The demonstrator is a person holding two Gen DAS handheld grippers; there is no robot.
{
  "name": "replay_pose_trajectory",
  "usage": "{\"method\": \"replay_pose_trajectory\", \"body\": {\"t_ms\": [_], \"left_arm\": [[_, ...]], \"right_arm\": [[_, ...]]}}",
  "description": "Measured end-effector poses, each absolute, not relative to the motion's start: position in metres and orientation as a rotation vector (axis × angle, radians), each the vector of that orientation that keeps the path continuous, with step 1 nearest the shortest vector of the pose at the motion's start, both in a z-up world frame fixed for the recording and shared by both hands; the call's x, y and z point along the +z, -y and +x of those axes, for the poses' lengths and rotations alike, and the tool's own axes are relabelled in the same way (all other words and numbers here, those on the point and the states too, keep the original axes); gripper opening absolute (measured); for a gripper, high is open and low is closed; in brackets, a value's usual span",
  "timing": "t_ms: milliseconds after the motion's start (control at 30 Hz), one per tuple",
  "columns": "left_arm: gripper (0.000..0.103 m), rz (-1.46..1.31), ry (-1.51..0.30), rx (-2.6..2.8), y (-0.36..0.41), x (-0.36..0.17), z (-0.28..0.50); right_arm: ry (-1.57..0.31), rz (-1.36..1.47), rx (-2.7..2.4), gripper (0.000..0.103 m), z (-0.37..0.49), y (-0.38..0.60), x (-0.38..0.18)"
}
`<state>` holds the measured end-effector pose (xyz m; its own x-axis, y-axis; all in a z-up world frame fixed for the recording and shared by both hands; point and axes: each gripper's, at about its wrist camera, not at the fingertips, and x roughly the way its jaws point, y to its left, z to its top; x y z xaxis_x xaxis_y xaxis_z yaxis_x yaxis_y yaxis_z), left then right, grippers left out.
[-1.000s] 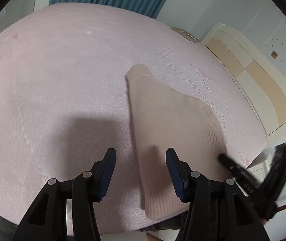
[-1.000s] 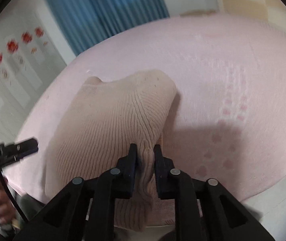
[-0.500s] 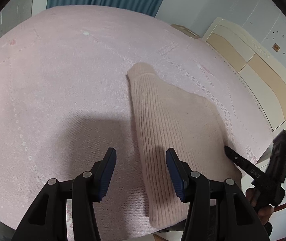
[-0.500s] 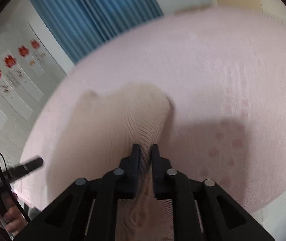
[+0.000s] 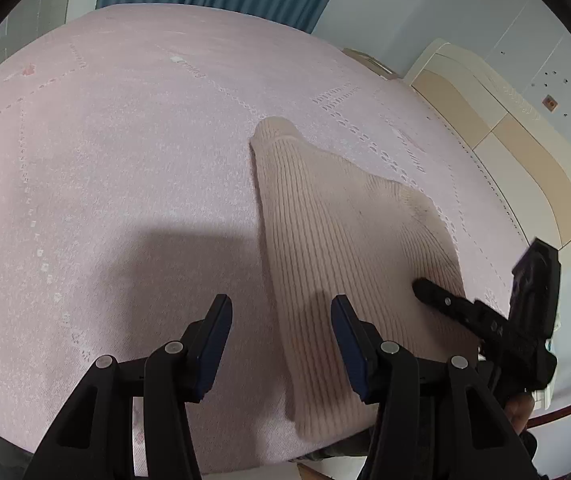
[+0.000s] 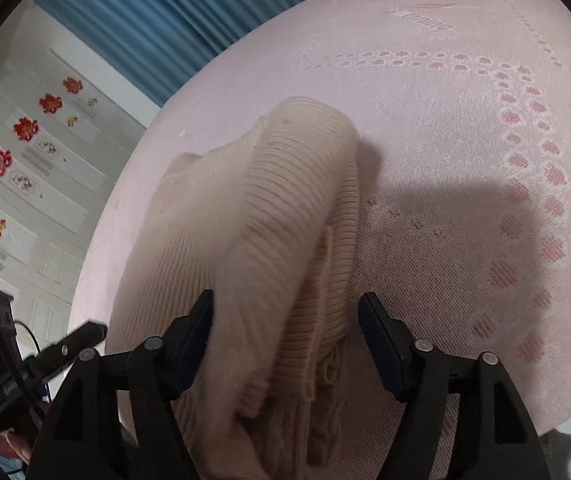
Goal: Fold small clothes
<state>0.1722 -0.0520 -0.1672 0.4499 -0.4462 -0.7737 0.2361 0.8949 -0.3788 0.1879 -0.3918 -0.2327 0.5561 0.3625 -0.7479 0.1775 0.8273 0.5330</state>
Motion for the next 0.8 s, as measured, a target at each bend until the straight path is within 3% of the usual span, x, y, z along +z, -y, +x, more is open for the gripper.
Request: {"method": "replay_pose_trajectory", "body": {"t_ms": [300, 333, 367, 433, 567, 800], "left_arm": [[0.049, -0.241, -0.989, -0.414, 0.038, -0.168, 0.162], [0.049, -0.249, -0.987, -0.415, 0.036, -0.167, 0.162], [0.049, -0.26, -0.986, -0.416, 0.033, -0.167, 0.162], [0.049, -0.281, -0.98, -0.414, 0.025, -0.165, 0.16], [0.049, -0.314, -0.963, -0.407, 0.011, -0.162, 0.155], [0.049, -0.386, -0.958, -0.394, -0.02, -0.164, 0.149]], "right_arm": [[-1.048, 0.57, 0.176, 0.074, 0.211, 0.388, -0.238], [-1.056, 0.572, 0.184, 0.072, 0.214, 0.387, -0.238], [-1.068, 0.591, 0.217, 0.062, 0.218, 0.386, -0.239], [-1.094, 0.63, 0.23, 0.06, 0.226, 0.388, -0.239], [-1.109, 0.664, 0.244, 0.042, 0.232, 0.388, -0.234], [-1.03, 0.661, 0.206, 0.037, 0.228, 0.367, -0.176]]}}
